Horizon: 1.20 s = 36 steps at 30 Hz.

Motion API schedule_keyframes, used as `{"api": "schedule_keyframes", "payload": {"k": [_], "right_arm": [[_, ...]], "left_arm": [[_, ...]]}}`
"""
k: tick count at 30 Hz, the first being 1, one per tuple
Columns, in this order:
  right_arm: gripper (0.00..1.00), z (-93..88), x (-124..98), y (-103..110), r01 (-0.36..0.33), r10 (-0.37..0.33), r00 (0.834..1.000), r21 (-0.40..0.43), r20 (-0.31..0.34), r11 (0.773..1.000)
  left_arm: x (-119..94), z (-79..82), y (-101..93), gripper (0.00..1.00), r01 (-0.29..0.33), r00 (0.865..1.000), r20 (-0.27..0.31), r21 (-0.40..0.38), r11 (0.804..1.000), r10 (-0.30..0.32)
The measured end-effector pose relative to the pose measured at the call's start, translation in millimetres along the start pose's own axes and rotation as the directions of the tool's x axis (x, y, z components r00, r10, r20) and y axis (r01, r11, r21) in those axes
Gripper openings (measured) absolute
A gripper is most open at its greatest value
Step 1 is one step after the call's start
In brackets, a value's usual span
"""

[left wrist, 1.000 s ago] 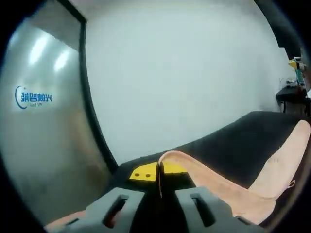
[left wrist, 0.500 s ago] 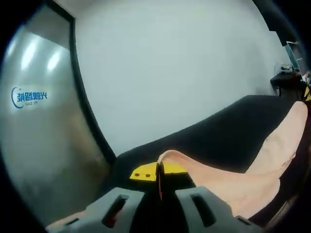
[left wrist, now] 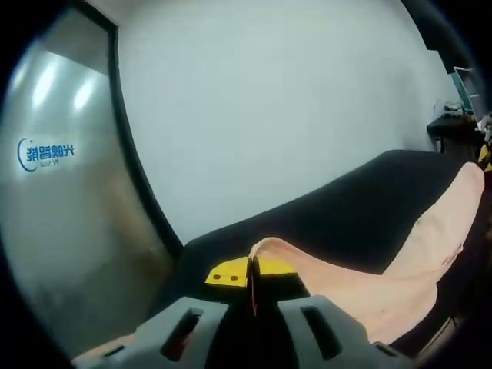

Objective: Fold the towel on the table until its edges align and the towel forms a compact rectangular stack.

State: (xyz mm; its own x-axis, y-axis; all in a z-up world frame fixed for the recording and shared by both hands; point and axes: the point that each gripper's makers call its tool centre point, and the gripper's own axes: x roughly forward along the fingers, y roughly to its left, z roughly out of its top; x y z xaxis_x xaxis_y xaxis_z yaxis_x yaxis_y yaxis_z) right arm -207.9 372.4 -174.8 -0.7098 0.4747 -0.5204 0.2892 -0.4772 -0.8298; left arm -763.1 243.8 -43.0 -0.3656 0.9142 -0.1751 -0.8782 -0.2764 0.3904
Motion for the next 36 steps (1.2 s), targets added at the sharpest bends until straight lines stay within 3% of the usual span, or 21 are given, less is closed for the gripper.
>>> {"api": "schedule_keyframes", "payload": {"k": [3, 4, 7, 10, 12, 14, 16, 20, 21, 22, 23, 24, 25, 26, 27, 28, 29, 30, 31, 34, 36], "right_arm": [[0.13, 9.3, 14.5, 7.7, -0.040, 0.041, 0.998, -0.019, 0.053, 0.999], [0.04, 10.0, 17.3, 7.8, -0.047, 0.049, 0.997, -0.039, 0.056, 0.998], [0.00, 6.3, 13.1, -7.9, -0.007, 0.008, 0.999, -0.004, 0.045, 1.000], [0.00, 20.6, -14.8, -28.3, 0.008, -0.049, 0.983, 0.226, 0.178, 0.974], [0.00, 25.3, -32.5, -35.0, -0.025, -0.036, 0.969, 0.243, 0.246, 0.970], [0.00, 18.7, -33.9, -34.6, -0.045, -0.007, 0.976, 0.236, 0.216, 0.971], [0.00, 11.0, -31.4, -48.0, 0.015, -0.064, 0.984, 0.274, 0.169, 0.962], [0.00, 19.3, -48.2, -79.1, 0.031, -0.172, 0.956, 0.503, 0.236, 0.864], [0.00, 31.1, -59.0, -85.2, 0.008, -0.189, 0.941, 0.537, 0.282, 0.844], [0.00, 33.2, -75.2, -101.1, 0.021, -0.252, 0.916, 0.592, 0.311, 0.806], [0.00, 31.3, -79.4, -105.6, 0.027, -0.268, 0.912, 0.607, 0.310, 0.794], [0.00, 18.7, -101.6, -130.1, 0.073, -0.358, 0.894, 0.701, 0.268, 0.710], [0.00, 15.7, -106.4, -136.1, 0.085, -0.381, 0.888, 0.723, 0.257, 0.686], [0.00, 1.3, -124.9, -160.4, 0.133, -0.477, 0.853, 0.795, 0.212, 0.592], [0.00, -9.8, -135.1, -175.6, 0.180, -0.541, 0.823, 0.824, 0.172, 0.537], [0.00, -30.7, -154.6, -196.7, 0.246, -0.633, 0.768, 0.869, 0.095, 0.429], [0.00, -34.7, -165.4, -205.8, 0.260, -0.674, 0.734, 0.884, 0.080, 0.388], [0.00, -41.5, -173.2, -211.3, 0.259, -0.694, 0.718, 0.906, 0.051, 0.335], [0.00, -42.8, -178.4, -213.5, 0.260, -0.703, 0.711, 0.917, 0.031, 0.303], [0.00, -32.9, -209.7, -226.5, 0.248, -0.752, 0.655, 0.919, 0.073, 0.305], [0.00, -29.7, -227.4, -233.0, 0.270, -0.784, 0.619, 0.925, 0.046, 0.267]], "left_arm": [[0.7, -1.2, -2.7, 0.00, 0.003, 1.000, 0.006, -0.020, 1.000, -0.003], [3.6, -2.5, -0.3, 0.00, 0.002, 1.000, 0.005, -0.024, 1.000, -0.002], [-0.2, -2.3, -9.9, 0.00, 0.008, 1.000, -0.004, -0.017, 1.000, -0.008], [-6.5, -2.9, -1.3, 0.00, -0.001, 1.000, 0.007, 0.013, 1.000, 0.001], [-11.6, 2.5, 5.8, 0.00, -0.006, 1.000, 0.021, 0.010, 1.000, 0.006], [-10.2, 4.7, 8.6, 0.00, -0.009, 1.000, 0.019, 0.018, 1.000, 0.008], [-6.0, 7.3, 10.9, 0.00, -0.009, 1.000, 0.020, 0.015, 1.000, 0.009], [-5.5, 16.1, 11.2, 0.00, 0.006, 1.000, 0.025, 0.019, 1.000, -0.007], [-10.7, 23.5, 15.0, 0.00, 0.008, 1.000, 0.025, 0.018, 1.000, -0.009], [-17.4, 30.1, 12.7, 0.00, 0.012, 1.000, 0.027, 0.011, 1.000, -0.012], [-26.4, 43.6, 13.6, 0.00, 0.022, 0.999, 0.048, -0.001, 1.000, -0.022], [-34.7, 60.6, 15.0, 0.00, 0.033, 0.996, 0.086, 0.003, 0.999, -0.033], [-42.5, 74.1, 19.3, 0.00, 0.027, 0.994, 0.106, 0.006, 1.000, -0.028], [-48.2, 90.2, 27.9, 0.00, 0.014, 0.993, 0.115, 0.026, 1.000, -0.017], [-50.8, 96.9, 29.3, 0.00, 0.013, 0.993, 0.119, 0.037, 0.999, -0.017], [-55.0, 107.4, 29.2, 0.00, 0.012, 0.992, 0.125, 0.057, 0.998, -0.019], [-57.9, 115.1, 28.9, 0.00, 0.012, 0.991, 0.129, 0.067, 0.998, -0.020], [-62.6, 121.8, 24.0, 0.00, 0.014, 0.990, 0.135, 0.079, 0.997, -0.025], [-67.4, 130.5, 21.3, 0.00, 0.023, 0.988, 0.149, 0.096, 0.995, -0.037], [-85.3, 157.4, 19.6, 0.00, 0.051, 0.978, 0.197, 0.127, 0.991, -0.076], [-98.2, 176.4, 22.5, 0.00, 0.037, 0.970, 0.233, 0.142, 0.989, -0.069]]}}
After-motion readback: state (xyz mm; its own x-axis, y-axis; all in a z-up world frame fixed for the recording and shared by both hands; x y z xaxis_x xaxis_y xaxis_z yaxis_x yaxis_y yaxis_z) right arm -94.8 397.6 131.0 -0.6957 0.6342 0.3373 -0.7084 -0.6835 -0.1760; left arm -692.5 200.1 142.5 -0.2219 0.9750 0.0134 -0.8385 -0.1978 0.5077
